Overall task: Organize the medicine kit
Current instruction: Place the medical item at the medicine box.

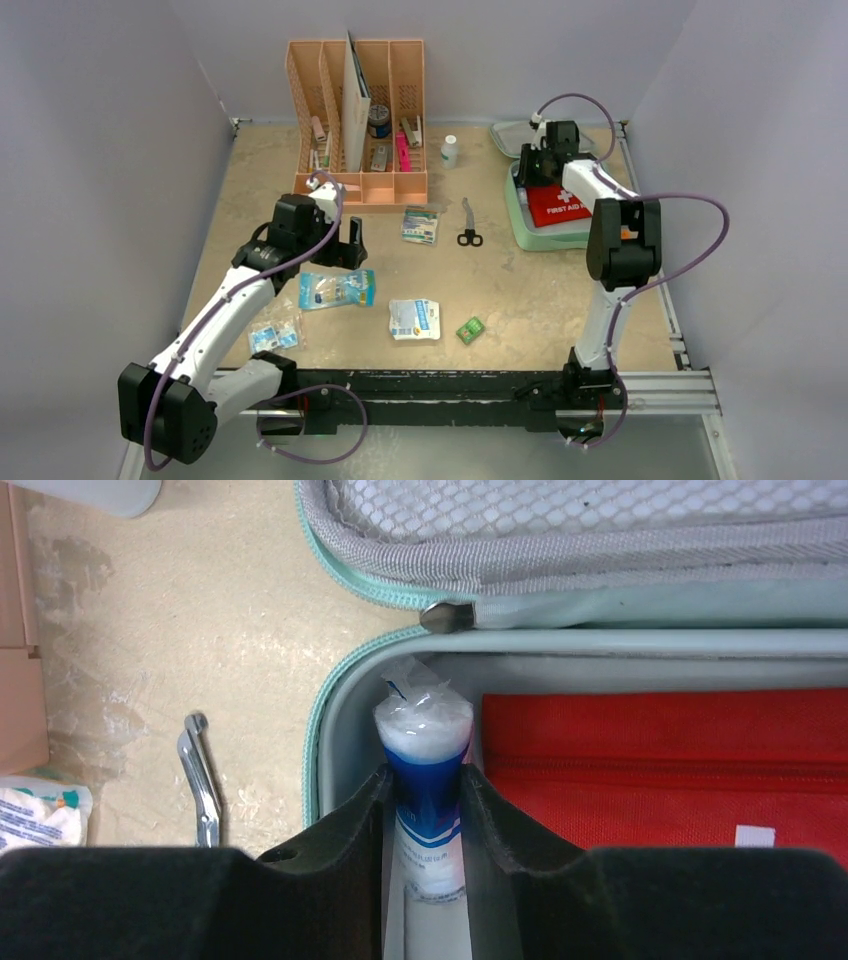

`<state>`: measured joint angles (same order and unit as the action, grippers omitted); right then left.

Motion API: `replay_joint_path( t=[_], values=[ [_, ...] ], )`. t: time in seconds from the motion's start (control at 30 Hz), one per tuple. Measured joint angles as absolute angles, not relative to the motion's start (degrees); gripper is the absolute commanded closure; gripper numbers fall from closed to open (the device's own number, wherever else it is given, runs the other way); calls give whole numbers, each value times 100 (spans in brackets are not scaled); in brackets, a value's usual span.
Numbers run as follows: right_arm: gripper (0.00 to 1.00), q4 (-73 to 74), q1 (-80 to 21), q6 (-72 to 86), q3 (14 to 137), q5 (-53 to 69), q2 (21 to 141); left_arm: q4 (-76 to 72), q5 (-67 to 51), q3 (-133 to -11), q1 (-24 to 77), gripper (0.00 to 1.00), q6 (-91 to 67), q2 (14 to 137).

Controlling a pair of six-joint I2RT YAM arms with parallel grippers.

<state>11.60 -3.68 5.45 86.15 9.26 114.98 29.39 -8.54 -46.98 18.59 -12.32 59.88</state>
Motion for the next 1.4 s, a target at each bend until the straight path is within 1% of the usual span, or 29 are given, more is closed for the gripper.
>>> replay_joint_path(
  t=[0.13, 0.2, 0.33, 0.5, 0.6, 0.83, 0.97, 1.2, 1.4],
  values=[
    [68, 1109, -368, 545, 8705, 1007, 11638, 2936, -845, -4698, 1859, 4, -1227, 6020],
    [66, 1105, -368, 545, 8748, 1013, 11690, 2936, -827, -4698, 1859, 4, -1216, 6049],
    [60, 1125, -366, 539, 8851, 1028, 11762, 2941, -808, -4698, 1859, 4, -1160, 6114],
    [48, 1199, -366, 532, 8978, 1024, 11764, 2947, -805, -4698, 1859, 5, -1129, 6149],
    [46, 1424, -355, 523, 9203, 1004, 11758, 2985, -812, -4698, 1859, 5, -1131, 6248],
    [45, 2274, -342, 701, 9725, 958, 11559, 3140, -880, -4703, 1859, 5, -1133, 6423],
    [46, 2842, -346, 963, 9776, 939, 11251, 3138, -943, -4703, 1859, 5, -1133, 6414],
    [50, 3540, -515, 1522, 9179, 823, 10160, 3135, -1050, -4703, 1859, 5, -1133, 6302],
    [50, 4106, -1081, 1857, 8639, 646, 9417, 3135, -1079, -4703, 1859, 2, -1135, 6239]
  ],
)
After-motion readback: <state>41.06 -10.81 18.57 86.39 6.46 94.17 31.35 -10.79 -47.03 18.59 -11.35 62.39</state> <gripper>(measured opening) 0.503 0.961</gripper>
